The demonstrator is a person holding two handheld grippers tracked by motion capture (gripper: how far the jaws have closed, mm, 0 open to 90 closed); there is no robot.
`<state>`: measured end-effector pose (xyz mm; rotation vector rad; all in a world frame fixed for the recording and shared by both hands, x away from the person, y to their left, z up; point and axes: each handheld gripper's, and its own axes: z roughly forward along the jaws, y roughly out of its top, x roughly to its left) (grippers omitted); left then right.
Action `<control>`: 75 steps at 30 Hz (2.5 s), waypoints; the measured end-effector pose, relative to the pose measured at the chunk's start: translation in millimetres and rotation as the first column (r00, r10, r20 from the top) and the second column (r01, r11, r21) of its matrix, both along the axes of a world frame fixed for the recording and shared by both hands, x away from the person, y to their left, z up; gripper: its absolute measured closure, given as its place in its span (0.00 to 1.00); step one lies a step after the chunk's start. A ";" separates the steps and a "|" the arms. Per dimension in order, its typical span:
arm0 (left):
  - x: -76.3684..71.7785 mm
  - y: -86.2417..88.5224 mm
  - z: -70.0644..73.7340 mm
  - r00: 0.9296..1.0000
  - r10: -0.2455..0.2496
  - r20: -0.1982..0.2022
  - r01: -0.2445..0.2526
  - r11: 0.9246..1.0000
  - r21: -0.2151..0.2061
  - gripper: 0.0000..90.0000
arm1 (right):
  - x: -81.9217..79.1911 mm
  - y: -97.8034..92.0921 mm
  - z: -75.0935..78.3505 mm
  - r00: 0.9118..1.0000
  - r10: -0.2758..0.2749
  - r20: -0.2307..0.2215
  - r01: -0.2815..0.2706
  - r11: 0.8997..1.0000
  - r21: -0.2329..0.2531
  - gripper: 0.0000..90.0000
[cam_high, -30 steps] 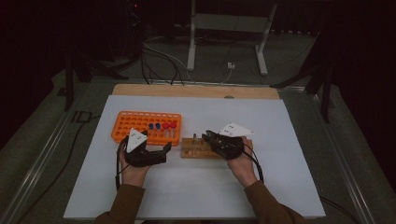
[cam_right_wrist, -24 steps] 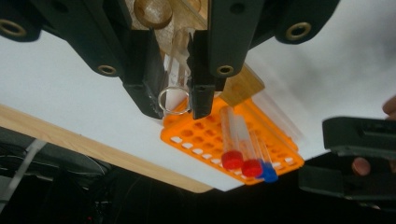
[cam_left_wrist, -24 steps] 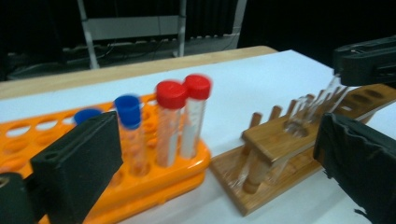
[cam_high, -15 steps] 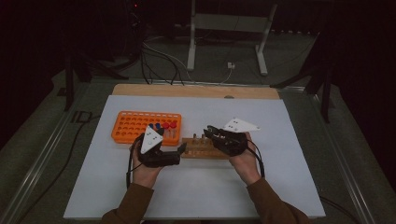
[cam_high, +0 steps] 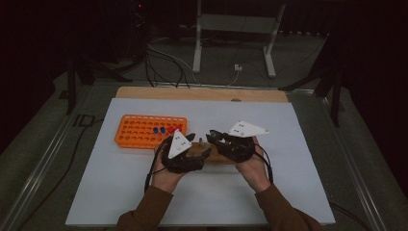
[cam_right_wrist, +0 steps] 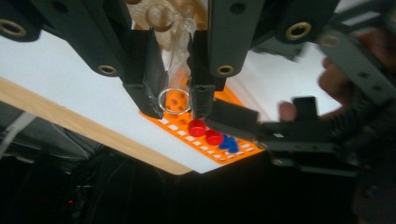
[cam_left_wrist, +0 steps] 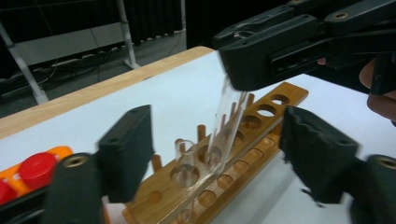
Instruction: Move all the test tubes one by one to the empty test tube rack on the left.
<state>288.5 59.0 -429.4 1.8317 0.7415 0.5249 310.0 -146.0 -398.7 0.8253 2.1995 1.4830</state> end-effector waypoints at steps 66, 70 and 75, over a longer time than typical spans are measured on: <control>2.6 106.2 -2.5 0.965 0.261 -0.026 -0.262 0.960 -0.095 0.85 | -9.1 -77.5 -27.2 0.983 -0.177 -0.054 0.180 0.982 0.062 0.00; 3.4 116.1 -4.1 0.953 0.302 -0.015 -0.302 0.948 -0.098 0.85 | -9.3 -80.0 -25.8 0.982 -0.180 -0.049 0.183 0.981 0.070 0.00; 7.7 125.3 -9.8 0.934 0.358 -0.017 -0.357 0.929 -0.098 0.85 | -8.6 -81.2 -25.3 0.982 -0.182 -0.048 0.185 0.980 0.075 0.00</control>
